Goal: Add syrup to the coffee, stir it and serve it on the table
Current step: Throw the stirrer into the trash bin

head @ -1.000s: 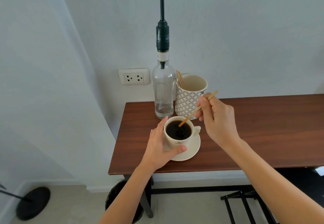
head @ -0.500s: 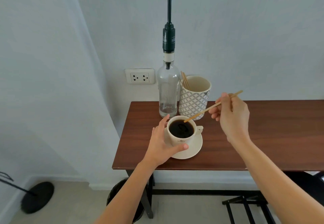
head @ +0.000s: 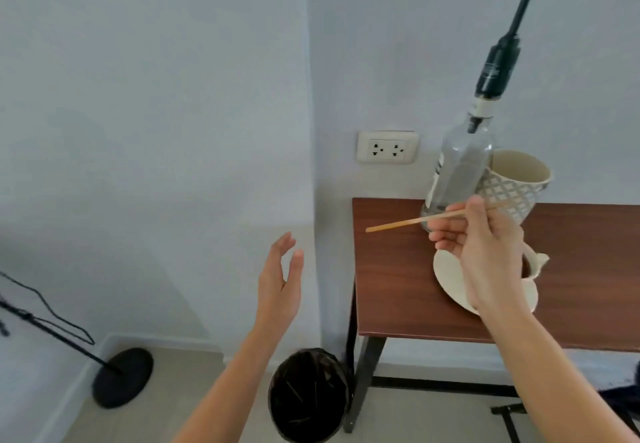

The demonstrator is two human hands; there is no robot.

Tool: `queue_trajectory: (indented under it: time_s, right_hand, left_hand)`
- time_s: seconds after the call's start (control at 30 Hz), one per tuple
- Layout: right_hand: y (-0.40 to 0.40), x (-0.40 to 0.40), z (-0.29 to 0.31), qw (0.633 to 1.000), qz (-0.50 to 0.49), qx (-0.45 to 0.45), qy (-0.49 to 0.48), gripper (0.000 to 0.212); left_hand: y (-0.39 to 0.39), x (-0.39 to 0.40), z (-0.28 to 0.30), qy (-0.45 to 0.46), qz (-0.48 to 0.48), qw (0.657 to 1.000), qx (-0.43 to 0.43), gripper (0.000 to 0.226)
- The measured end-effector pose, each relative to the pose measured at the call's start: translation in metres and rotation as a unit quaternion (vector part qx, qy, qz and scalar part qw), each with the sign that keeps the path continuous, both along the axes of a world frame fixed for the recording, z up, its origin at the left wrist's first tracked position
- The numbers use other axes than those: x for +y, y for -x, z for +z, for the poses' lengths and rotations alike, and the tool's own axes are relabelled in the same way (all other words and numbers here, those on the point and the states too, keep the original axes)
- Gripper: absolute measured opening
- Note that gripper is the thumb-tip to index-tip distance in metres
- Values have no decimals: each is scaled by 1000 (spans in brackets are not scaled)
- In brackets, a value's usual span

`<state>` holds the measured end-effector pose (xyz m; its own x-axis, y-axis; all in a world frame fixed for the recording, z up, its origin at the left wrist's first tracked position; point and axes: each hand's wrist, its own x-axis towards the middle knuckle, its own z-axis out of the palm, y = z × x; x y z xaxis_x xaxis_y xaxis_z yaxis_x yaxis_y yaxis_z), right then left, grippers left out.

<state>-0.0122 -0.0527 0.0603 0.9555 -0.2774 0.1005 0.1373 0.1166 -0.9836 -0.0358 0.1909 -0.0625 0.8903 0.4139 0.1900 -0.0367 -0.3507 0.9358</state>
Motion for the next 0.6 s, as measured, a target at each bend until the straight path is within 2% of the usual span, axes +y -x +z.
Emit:
queue_trajectory:
  time_s: [0.17, 0.3, 0.47, 0.6]
  right_hand:
    - [37, 108, -55, 985, 33, 3, 167, 34]
    - [49, 163, -127, 959, 83, 46, 266, 27]
    - [38, 191, -225, 918, 143, 145, 340, 29]
    - [29, 199, -290, 891, 186, 221, 349, 24]
  left_hand:
    - [-4, 98, -45, -107, 26, 990, 89, 47]
    - [-26, 137, -75, -169, 5, 981, 97, 49]
    - [-57, 154, -114, -242, -12, 968, 68, 56]
    - [-73, 157, -138, -229, -21, 972, 54, 59]
